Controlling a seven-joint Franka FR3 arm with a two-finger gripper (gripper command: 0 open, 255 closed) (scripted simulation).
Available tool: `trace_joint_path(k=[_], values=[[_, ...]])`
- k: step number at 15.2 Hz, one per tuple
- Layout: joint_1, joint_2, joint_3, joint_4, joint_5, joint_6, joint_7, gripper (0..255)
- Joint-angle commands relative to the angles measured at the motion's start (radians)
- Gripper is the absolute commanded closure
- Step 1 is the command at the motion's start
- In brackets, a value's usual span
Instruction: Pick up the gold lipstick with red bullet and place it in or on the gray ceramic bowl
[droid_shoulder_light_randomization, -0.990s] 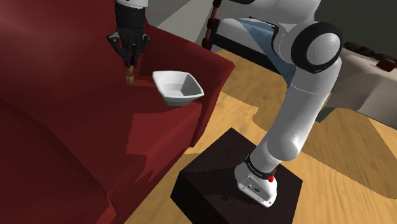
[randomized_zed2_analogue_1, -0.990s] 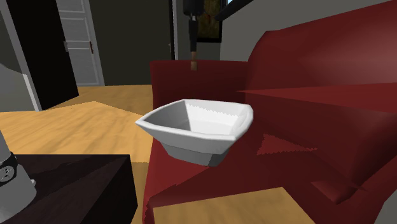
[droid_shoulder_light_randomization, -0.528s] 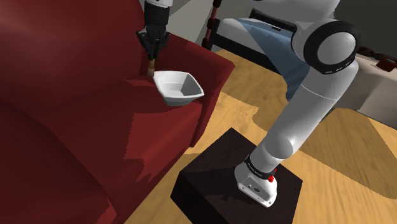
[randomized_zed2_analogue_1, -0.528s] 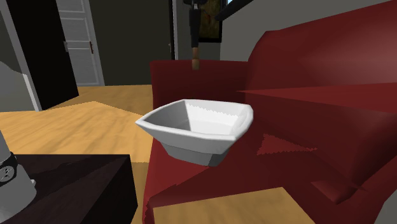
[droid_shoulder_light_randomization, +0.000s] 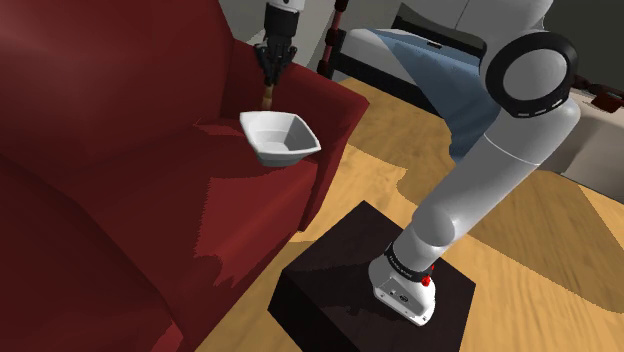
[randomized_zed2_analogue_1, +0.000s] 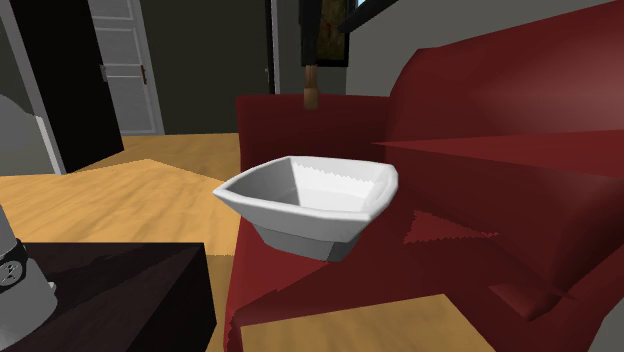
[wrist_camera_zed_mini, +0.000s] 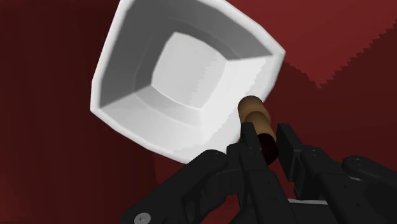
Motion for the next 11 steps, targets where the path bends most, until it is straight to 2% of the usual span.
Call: trace_joint_path(k=[1, 6, 11], values=[[-0.026, -0.012, -0.027, -0.007, 0.003, -0.004, -0.055, 255], [-0.087, -0.019, -0.093, 0.000, 0.002, -0.018, -0.181, 255], [-0.087, -0.030, -0.094, -0.081, 0.006, 0.051, -0.184, 255]])
